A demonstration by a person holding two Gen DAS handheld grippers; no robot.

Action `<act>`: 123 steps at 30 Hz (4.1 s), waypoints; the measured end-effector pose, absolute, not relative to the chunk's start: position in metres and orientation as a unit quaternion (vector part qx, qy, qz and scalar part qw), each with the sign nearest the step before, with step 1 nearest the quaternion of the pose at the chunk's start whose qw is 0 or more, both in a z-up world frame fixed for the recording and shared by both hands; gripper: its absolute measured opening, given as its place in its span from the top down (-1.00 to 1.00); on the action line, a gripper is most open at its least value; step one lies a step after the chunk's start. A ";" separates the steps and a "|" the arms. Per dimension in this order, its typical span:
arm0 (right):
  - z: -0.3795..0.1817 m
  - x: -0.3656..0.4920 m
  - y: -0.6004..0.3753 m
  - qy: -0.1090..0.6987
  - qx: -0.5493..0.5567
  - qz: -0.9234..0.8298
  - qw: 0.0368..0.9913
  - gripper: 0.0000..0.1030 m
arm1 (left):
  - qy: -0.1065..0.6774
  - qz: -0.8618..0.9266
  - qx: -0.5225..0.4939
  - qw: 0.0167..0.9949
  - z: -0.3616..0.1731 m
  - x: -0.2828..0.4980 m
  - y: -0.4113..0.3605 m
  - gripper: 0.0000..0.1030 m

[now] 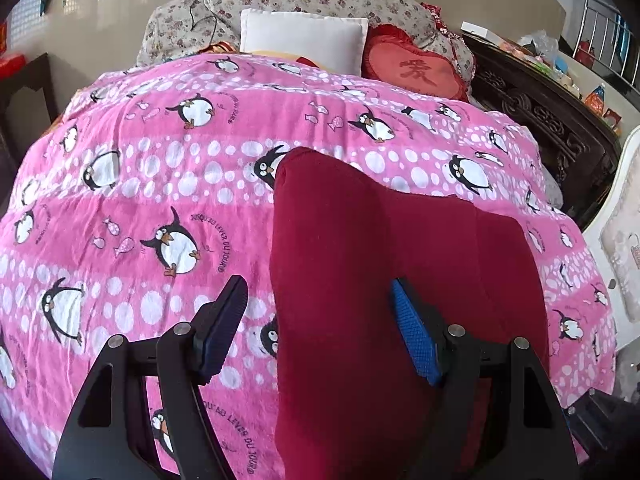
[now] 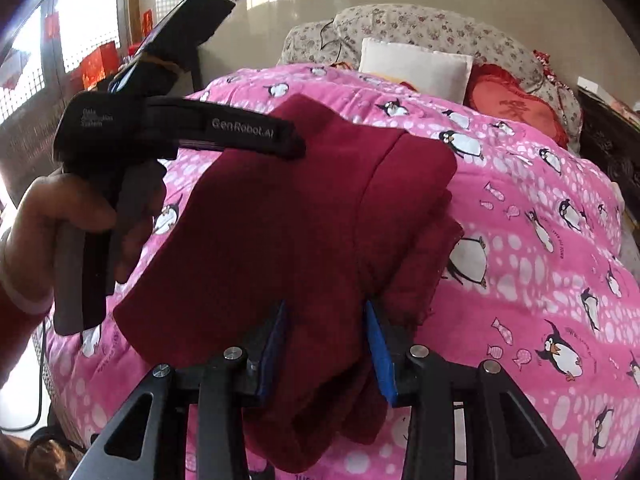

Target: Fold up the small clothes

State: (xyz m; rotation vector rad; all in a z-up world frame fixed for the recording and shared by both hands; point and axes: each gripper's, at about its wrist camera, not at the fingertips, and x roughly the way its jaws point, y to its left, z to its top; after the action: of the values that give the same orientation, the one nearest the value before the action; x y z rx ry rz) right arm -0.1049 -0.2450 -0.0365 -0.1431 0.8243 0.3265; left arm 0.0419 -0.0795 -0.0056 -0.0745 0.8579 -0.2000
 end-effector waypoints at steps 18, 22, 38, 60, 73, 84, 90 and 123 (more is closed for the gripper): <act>0.000 -0.051 -0.249 0.381 -0.017 0.132 0.915 0.23 | 0.399 -0.087 -0.030 0.912 0.000 0.000 -0.064 -0.45; -0.012 -0.034 -0.249 0.394 -0.013 0.131 0.910 0.23 | 0.399 -0.083 -0.036 0.912 -0.006 0.005 -0.065 -0.54; 0.019 -0.101 -0.247 0.335 0.002 0.090 0.938 0.06 | 0.355 -0.042 -0.021 0.934 0.013 -0.035 -0.058 -0.53; 0.029 -0.121 -0.249 0.328 0.009 0.068 0.942 0.05 | 0.295 -0.041 -0.006 0.954 0.031 -0.079 -0.054 -0.53; 0.024 -0.114 -0.246 0.335 0.014 0.073 0.939 0.05 | 0.304 -0.043 -0.009 0.952 0.027 -0.076 -0.054 -0.53; 0.023 -0.108 -0.244 0.338 0.015 0.078 0.938 0.05 | 0.310 -0.045 -0.003 0.950 0.023 -0.073 -0.058 -0.53; 0.022 -0.105 -0.243 0.340 0.017 0.079 0.937 0.05 | 0.310 -0.045 -0.003 0.950 0.023 -0.073 -0.058 -0.53; 0.014 -0.104 -0.234 0.350 0.017 0.083 0.933 0.05 | 0.318 -0.054 0.000 0.947 0.019 -0.071 -0.064 -0.53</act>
State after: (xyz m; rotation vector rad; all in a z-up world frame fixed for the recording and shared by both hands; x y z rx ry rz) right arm -0.1037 -0.2345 0.0138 0.0338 0.7157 0.1707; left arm -0.0709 -0.0639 0.0187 0.0000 0.6467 -0.1091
